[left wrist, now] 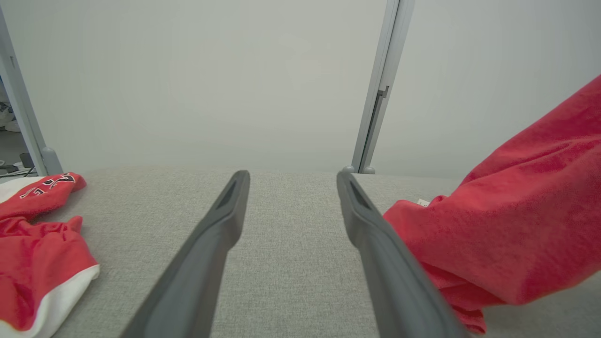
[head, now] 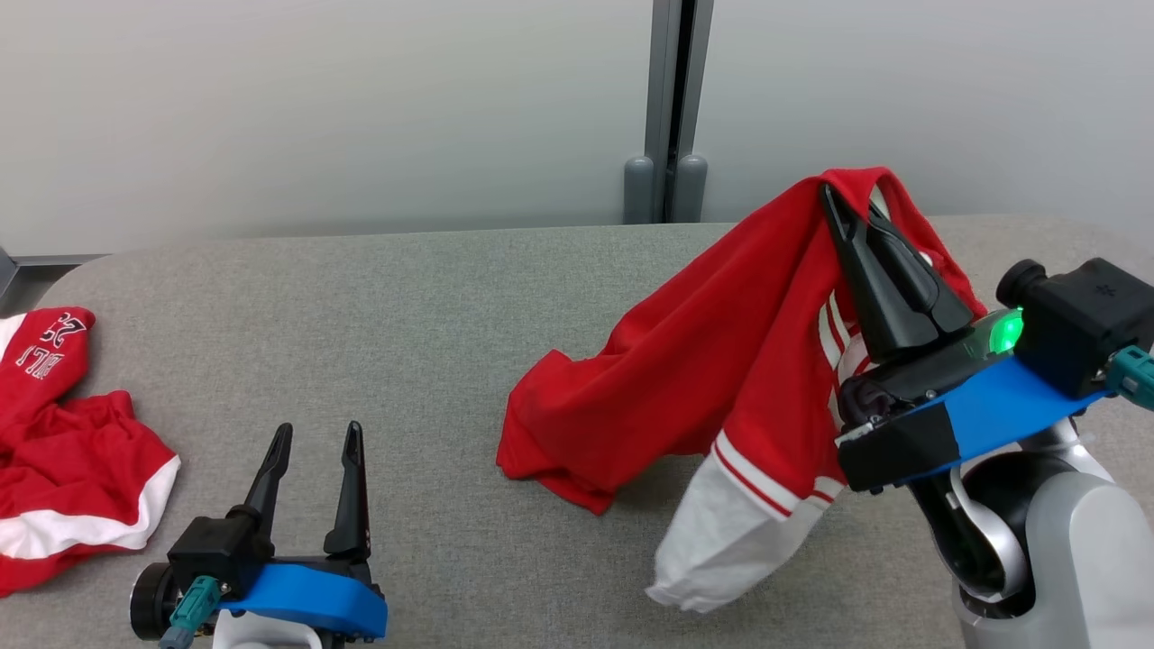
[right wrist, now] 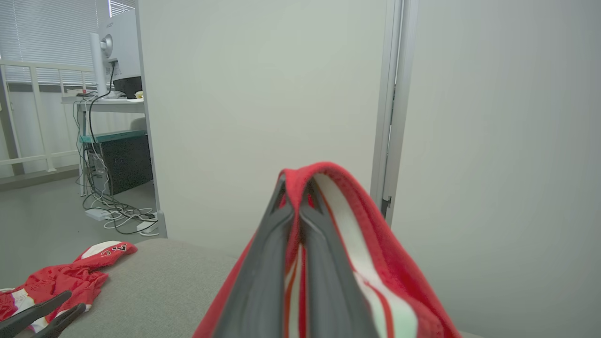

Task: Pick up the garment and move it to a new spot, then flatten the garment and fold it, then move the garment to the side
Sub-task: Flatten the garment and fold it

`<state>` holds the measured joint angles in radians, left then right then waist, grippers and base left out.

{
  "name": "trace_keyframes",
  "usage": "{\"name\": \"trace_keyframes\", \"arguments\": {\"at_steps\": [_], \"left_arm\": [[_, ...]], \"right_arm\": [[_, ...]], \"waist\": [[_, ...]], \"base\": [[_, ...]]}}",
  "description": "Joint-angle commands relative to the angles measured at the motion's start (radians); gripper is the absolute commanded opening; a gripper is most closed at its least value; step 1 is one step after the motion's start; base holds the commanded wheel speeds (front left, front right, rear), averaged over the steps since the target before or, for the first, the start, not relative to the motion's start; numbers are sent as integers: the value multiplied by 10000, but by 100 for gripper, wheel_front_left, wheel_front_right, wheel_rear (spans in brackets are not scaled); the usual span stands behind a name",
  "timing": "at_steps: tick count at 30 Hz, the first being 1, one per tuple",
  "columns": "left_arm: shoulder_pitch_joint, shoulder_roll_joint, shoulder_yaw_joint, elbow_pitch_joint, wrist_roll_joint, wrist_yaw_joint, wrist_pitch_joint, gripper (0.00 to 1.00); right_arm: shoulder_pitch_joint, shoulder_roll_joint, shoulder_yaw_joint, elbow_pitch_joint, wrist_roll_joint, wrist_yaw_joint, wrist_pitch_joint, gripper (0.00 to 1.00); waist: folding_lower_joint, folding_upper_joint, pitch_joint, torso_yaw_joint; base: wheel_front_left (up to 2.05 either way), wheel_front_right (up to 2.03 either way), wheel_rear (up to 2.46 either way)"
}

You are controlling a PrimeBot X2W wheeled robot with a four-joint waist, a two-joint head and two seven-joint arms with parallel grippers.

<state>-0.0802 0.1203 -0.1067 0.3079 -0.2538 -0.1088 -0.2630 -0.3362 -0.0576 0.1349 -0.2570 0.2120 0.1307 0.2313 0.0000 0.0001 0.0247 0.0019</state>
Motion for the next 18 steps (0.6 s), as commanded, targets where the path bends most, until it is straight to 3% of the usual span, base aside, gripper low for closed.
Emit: {"name": "trace_keyframes", "arguments": {"at_steps": [1, 7, 13, 18], "left_arm": [[-9, -31, 22, -43, 55, -30, -27, 100], [-161, -92, -62, -53, 77, -69, -27, 100], [-508, -164, -246, -25, 75, -130, -28, 100], [-783, -152, -382, 4, 70, -150, -27, 100]], "right_arm": [[229, -123, 51, -259, 2, 1, 179, 0], [159, -922, -319, 355, 234, 1, 246, 0], [-490, -2310, -502, 3254, 309, 1, -430, 0], [-1470, -2867, -578, 5504, 370, 1, -1356, 0]], "waist": [[0, -1, 9, -5], [0, -1, 159, 63], [0, -1, 545, 341], [0, -1, 879, 608]], "base": [[0, 0, 0], [0, 0, 0], [0, 0, 0], [0, 0, 0]]}}
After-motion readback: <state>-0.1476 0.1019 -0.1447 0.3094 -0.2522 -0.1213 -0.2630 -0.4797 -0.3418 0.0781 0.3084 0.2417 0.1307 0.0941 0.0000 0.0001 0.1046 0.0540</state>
